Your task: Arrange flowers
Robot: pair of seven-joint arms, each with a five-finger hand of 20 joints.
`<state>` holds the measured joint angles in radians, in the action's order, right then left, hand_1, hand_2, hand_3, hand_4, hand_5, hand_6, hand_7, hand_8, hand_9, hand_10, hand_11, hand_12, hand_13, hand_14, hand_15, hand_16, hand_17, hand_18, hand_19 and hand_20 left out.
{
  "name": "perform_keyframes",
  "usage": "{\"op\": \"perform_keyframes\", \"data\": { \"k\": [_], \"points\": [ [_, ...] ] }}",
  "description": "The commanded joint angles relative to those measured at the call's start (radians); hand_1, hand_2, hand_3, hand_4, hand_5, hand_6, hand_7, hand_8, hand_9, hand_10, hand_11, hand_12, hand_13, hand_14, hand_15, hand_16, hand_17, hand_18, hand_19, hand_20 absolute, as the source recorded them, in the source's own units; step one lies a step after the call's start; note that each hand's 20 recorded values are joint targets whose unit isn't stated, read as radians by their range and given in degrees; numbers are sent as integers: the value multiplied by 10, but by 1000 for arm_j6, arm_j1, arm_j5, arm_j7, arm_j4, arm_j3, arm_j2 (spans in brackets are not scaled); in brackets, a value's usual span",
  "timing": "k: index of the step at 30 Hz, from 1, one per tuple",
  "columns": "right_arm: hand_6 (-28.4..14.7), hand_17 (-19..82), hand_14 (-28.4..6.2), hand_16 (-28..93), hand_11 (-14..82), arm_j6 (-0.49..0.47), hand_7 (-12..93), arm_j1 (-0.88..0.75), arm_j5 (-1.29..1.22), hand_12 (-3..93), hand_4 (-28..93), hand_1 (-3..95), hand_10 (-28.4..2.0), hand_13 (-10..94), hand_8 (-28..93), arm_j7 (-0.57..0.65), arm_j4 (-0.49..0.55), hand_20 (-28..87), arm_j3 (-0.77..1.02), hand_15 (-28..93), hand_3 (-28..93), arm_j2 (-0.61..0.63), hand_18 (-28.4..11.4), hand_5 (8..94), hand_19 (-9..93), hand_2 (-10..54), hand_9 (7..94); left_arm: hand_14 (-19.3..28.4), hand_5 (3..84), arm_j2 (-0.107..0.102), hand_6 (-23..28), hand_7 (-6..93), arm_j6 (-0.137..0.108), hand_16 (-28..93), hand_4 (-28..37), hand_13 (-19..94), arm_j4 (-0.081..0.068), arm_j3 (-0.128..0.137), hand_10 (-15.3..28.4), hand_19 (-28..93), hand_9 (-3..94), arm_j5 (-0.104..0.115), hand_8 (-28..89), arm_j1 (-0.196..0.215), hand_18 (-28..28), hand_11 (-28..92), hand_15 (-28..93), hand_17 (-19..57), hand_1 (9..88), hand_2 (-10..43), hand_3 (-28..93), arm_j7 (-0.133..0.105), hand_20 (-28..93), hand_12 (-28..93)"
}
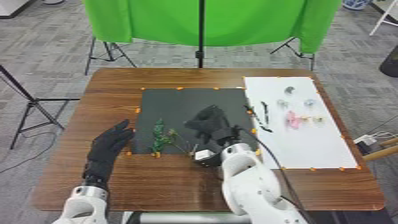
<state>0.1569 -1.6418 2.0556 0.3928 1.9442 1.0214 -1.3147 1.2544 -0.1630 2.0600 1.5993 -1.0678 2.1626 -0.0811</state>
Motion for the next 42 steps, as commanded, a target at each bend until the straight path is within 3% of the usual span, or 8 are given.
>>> {"op": "perform_keyframes", "data": {
  "k": [1, 3, 9, 14, 26, 34, 38, 42],
  "points": [
    [-27, 559, -68, 334, 244, -9, 219, 81, 289, 239, -137, 403, -153, 822, -76, 23, 6, 543, 190, 580, 620, 158, -149, 700, 932, -95, 785, 147, 457, 5, 31, 84, 1, 37, -243, 358, 0, 5, 123, 86, 444, -5, -58, 19, 124, 148, 105, 75, 241, -6, 648, 8, 221, 147],
    [-28, 553, -74, 336, 234, -37, 209, 109, 346, 238, -136, 399, -157, 810, -78, 42, -21, 539, 217, 589, 624, 187, -150, 687, 932, -95, 774, 147, 457, 5, 31, 85, 0, 37, -244, 358, 1, 5, 123, 86, 444, -3, -58, 22, 124, 148, 105, 75, 241, -6, 648, 9, 221, 147],
    [-41, 601, -62, 333, 318, -334, 158, 146, 398, 276, -148, 353, -155, 840, -71, 114, -62, 579, 273, 630, 582, 223, -135, 691, 932, -95, 807, 147, 458, 7, 31, 85, 1, 37, -243, 358, 3, 0, 124, 86, 444, -9, -59, 23, 124, 148, 105, 75, 241, -5, 648, 11, 220, 147],
    [-54, 639, -50, 341, 373, -480, 136, 171, 382, 300, -154, 318, -151, 873, -66, 139, -107, 608, 273, 634, 550, 226, -126, 718, 932, -95, 835, 147, 457, 7, 32, 84, -4, 37, -243, 358, 4, 2, 123, 86, 444, -10, -59, 20, 124, 149, 105, 75, 240, -6, 649, 7, 221, 147],
    [-60, 682, -35, 346, 402, -554, 134, 187, 426, 308, -149, 293, -148, 907, -65, 150, -218, 609, 235, 619, 520, 182, -108, 757, 932, -95, 858, 146, 457, 10, 31, 84, -5, 38, -243, 358, 3, 3, 123, 86, 444, -8, -58, 21, 123, 148, 105, 75, 241, -5, 647, 6, 221, 146],
    [-69, 697, -28, 351, 394, -568, 137, 175, 570, 304, -163, 250, -152, 919, -63, 88, -264, 584, 180, 597, 498, 168, -95, 777, 932, -95, 867, 146, 457, 11, 31, 83, -4, 37, -243, 358, 1, 1, 123, 85, 443, -6, -58, 17, 123, 148, 105, 75, 241, -7, 649, 7, 221, 147],
    [-68, 697, -27, 357, 394, -595, 145, 161, 641, 305, -167, 313, -150, 921, -59, 69, -289, 580, 149, 591, 506, 160, -94, 779, 932, -95, 866, 146, 457, 12, 31, 84, 1, 37, -243, 358, 0, 1, 123, 85, 444, -8, -58, 16, 123, 148, 105, 75, 240, -5, 647, 9, 221, 147],
    [-54, 707, -21, 356, 411, -558, 180, 142, 660, 304, -135, 422, -136, 929, -53, 69, -314, 569, 143, 593, 547, 145, -86, 789, 932, -95, 871, 146, 457, 12, 31, 84, -2, 38, -242, 357, 0, 2, 122, 85, 443, -6, -58, 16, 123, 148, 105, 75, 240, -7, 648, 10, 221, 147]
  ]
}}
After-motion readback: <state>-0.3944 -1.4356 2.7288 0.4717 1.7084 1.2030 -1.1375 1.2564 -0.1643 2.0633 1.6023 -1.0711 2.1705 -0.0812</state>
